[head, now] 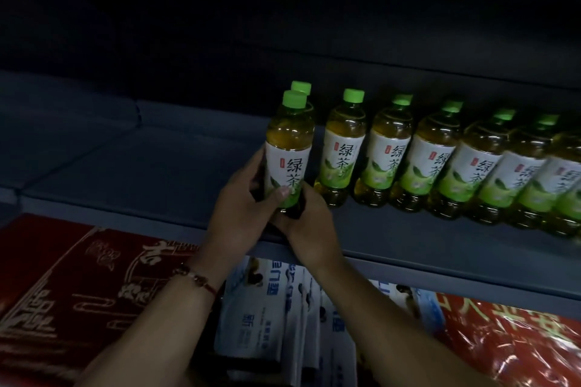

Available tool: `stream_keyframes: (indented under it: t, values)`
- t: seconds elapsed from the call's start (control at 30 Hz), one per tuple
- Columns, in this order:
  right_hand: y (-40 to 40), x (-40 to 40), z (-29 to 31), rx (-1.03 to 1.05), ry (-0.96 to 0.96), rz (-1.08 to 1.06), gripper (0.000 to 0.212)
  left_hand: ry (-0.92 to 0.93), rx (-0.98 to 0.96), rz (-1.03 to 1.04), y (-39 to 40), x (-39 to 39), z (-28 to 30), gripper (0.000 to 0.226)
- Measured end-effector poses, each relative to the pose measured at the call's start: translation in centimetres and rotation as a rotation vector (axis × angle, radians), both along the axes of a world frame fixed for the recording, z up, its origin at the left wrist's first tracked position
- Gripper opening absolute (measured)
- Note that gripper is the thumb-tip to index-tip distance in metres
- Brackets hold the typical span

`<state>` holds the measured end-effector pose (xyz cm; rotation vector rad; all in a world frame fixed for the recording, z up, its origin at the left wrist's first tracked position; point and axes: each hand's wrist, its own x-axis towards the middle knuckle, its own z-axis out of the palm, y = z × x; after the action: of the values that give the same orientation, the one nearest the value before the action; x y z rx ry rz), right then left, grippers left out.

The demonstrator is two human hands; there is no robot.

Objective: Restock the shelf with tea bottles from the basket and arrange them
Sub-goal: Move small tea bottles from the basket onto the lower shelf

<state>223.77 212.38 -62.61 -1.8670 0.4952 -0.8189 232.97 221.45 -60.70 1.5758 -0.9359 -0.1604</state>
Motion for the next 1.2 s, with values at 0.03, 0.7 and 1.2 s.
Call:
stream_keyframes:
  t: [0.03,0.7,1.2]
  values:
    - [0.0,0.1,0.0,-0.003,0.002,-0.007,0.055,-0.005,0.000,0.003,0.0,0.1,0.0,0.071]
    - [-0.7,-9.9,2.6,-0.307,0.440,-0.014,0.062,-0.438,0.275,0.189,3.0,-6.3,-0.4,0.046]
    - [-3.6,-40.0,4.9,-0.611,0.989,-0.494,0.076,-0.823,0.599,-0.380,-5.1,-29.6,2.3,0.075]
